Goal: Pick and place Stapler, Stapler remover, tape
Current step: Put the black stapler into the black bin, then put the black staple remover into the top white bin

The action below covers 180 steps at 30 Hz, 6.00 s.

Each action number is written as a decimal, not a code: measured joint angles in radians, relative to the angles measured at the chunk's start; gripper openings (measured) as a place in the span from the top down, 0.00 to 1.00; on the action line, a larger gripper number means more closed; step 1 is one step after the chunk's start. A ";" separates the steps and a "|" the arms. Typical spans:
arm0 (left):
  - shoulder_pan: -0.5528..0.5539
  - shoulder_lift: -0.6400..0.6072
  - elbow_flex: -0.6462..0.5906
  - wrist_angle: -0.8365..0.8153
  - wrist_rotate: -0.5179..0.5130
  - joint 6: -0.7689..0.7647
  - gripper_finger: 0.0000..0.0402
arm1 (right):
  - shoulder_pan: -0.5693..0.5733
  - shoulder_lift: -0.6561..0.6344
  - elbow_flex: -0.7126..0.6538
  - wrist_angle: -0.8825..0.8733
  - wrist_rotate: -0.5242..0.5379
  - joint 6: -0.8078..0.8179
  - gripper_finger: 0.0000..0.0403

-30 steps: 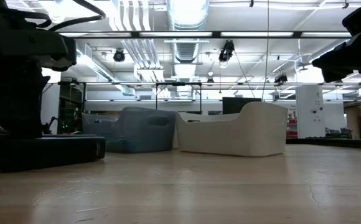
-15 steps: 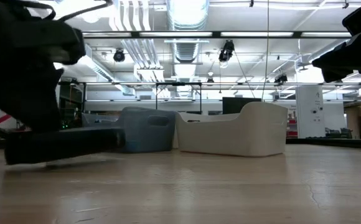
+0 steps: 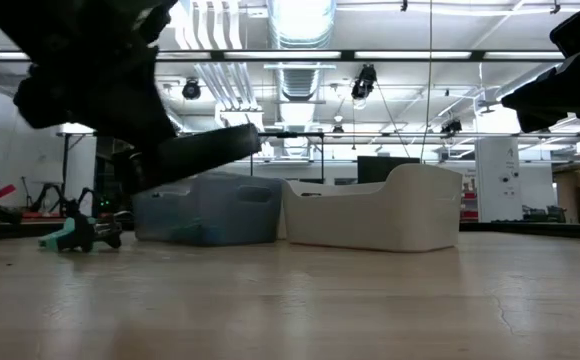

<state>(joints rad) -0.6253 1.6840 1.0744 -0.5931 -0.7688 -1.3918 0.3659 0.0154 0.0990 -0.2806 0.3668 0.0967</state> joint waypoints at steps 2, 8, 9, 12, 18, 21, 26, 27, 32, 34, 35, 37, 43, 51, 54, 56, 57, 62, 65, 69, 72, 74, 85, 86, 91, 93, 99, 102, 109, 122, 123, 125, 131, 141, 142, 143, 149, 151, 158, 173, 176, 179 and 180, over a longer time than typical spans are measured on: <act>0.012 -0.002 0.010 -0.001 -0.025 0.025 0.91 | 0.000 0.000 0.000 0.000 0.000 0.000 0.98; 0.066 -0.033 0.026 -0.011 -0.098 0.095 0.90 | 0.000 0.000 0.000 0.000 0.000 0.000 0.98; 0.077 -0.041 0.026 -0.014 -0.114 0.112 0.90 | 0.000 0.000 0.000 0.000 0.000 0.000 0.98; 0.114 -0.076 0.025 -0.048 -0.163 0.136 0.91 | 0.000 0.000 0.000 0.000 0.000 0.000 0.98; 0.204 -0.137 0.018 -0.202 -0.201 0.120 0.90 | 0.000 0.000 0.000 0.000 0.000 0.000 0.98; 0.264 -0.151 0.017 -0.282 -0.200 0.096 0.90 | 0.000 0.001 0.000 0.000 0.000 0.000 0.98; 0.376 -0.159 0.017 -0.306 -0.176 0.156 0.89 | 0.000 0.001 0.000 0.000 0.000 0.000 0.98; 0.398 -0.158 0.017 -0.306 -0.162 0.181 0.89 | 0.000 0.001 0.000 0.000 0.000 0.000 0.98; 0.469 -0.145 -0.001 -0.306 -0.103 0.233 0.90 | 0.000 0.000 0.000 0.000 0.000 0.000 0.98; 0.480 -0.143 -0.016 -0.305 -0.060 0.212 0.90 | 0.000 0.000 0.000 0.000 0.000 0.000 0.98; 0.482 -0.143 -0.025 -0.305 -0.043 0.193 0.89 | 0.000 0.000 0.000 0.000 0.000 0.000 0.98; 0.481 -0.143 -0.048 -0.302 -0.023 0.154 0.89 | 0.000 0.000 0.000 0.000 0.000 0.000 0.98; 0.489 -0.144 -0.123 -0.241 -0.028 0.109 0.89 | 0.000 0.000 0.000 0.000 0.000 0.000 0.98; 0.507 -0.144 -0.230 -0.044 -0.033 0.137 0.89 | 0.000 0.000 0.000 0.000 0.000 0.000 0.98; 0.508 -0.144 -0.254 -0.010 -0.033 0.136 0.88 | 0.000 0.000 0.000 0.000 0.000 0.000 0.98; 0.508 -0.145 -0.263 0.005 -0.032 0.135 0.87 | 0.000 0.000 0.000 0.000 0.000 0.000 0.98; 0.508 -0.145 -0.264 0.005 -0.032 0.135 0.87 | 0.000 0.000 0.000 0.000 0.000 0.000 0.98; 0.508 -0.145 -0.263 0.018 -0.033 0.135 0.87 | 0.000 0.000 0.000 0.000 0.000 0.000 0.98; 0.508 -0.145 -0.256 0.019 -0.038 0.137 0.85 | 0.000 0.000 0.000 0.000 0.000 0.000 0.98; 0.508 -0.146 -0.250 0.019 -0.040 0.148 0.80 | 0.000 0.000 0.000 0.000 0.000 0.000 0.98; 0.508 -0.146 -0.250 0.019 -0.037 0.153 0.75 | 0.000 0.000 0.000 0.000 0.000 0.000 0.98; 0.507 -0.150 -0.250 0.018 -0.038 0.166 0.72 | 0.000 0.000 0.000 0.000 0.000 0.000 0.98; 0.363 -0.254 -0.168 0.019 0.082 0.437 0.67 | 0.000 0.000 0.000 0.000 0.000 0.000 0.98; 0.340 -0.265 -0.167 0.018 0.110 0.474 0.67 | 0.000 0.000 0.000 0.000 0.000 0.000 0.98; 0.240 -0.302 -0.184 0.015 0.299 0.620 0.68 | 0.000 0.000 0.000 0.000 0.000 0.000 0.98; 0.215 -0.305 -0.196 0.018 0.371 0.636 0.68 | 0.000 0.000 0.000 0.000 0.000 0.000 0.98; 0.161 -0.293 -0.239 -0.012 0.443 0.688 0.69 | 0.000 0.000 0.000 0.000 0.000 0.000 0.98; 0.150 -0.290 -0.260 -0.029 0.443 0.686 0.69 | 0.000 0.000 0.000 0.000 0.000 0.000 0.98; 0.144 -0.288 -0.309 -0.054 0.442 0.755 0.73 | 0.000 0.000 0.000 0.000 0.000 0.000 0.98; 0.145 -0.288 -0.360 -0.029 0.406 0.788 0.74 | 0.000 0.000 0.000 0.000 0.000 0.000 0.98; 0.145 -0.288 -0.360 -0.023 0.400 0.788 0.74 | 0.000 0.000 0.000 0.000 0.000 0.000 0.98; 0.145 -0.288 -0.360 -0.010 0.391 0.788 0.74 | 0.000 0.000 0.000 0.000 0.000 0.000 0.98; 0.145 -0.287 -0.361 -0.009 0.386 0.788 0.74 | 0.000 0.000 0.000 0.000 0.000 0.000 0.98; 0.145 -0.253 -0.361 -0.008 0.385 0.787 0.74 | 0.000 0.000 0.000 0.000 0.000 0.000 0.98; 0.145 -0.252 -0.361 -0.007 0.385 0.786 0.74 | 0.000 0.000 0.000 0.000 0.000 0.000 0.98; 0.145 -0.252 -0.361 -0.006 0.385 0.786 0.74 | 0.000 0.000 0.000 0.000 0.000 0.000 0.98; 0.145 -0.252 -0.361 -0.004 0.382 0.785 0.74 | 0.000 0.000 0.000 0.000 0.000 0.000 0.98; 0.145 -0.252 -0.361 -0.002 0.382 0.781 0.74 | 0.000 0.000 0.000 0.000 0.000 0.000 0.98; 0.145 -0.252 -0.361 -0.001 0.381 0.760 0.78 | 0.000 0.000 0.000 0.000 0.000 0.000 0.98; 0.145 -0.252 -0.349 0.001 0.372 0.738 0.98 | 0.000 0.000 0.000 0.000 0.000 0.000 0.98; 0.145 -0.252 -0.321 0.002 0.377 0.736 0.99 | 0.000 0.000 0.000 0.000 0.000 0.000 0.98; 0.144 -0.252 -0.286 0.003 0.375 0.747 0.98 | 0.000 0.000 0.000 0.000 0.000 0.000 0.98; 0.144 -0.252 -0.274 0.003 0.372 0.758 0.98 | 0.000 0.000 0.000 0.000 0.000 0.000 0.98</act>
<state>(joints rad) -0.4808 1.4319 0.8000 -0.5901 -0.3963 -0.6335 0.3656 0.0154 0.0990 -0.2806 0.3668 0.0967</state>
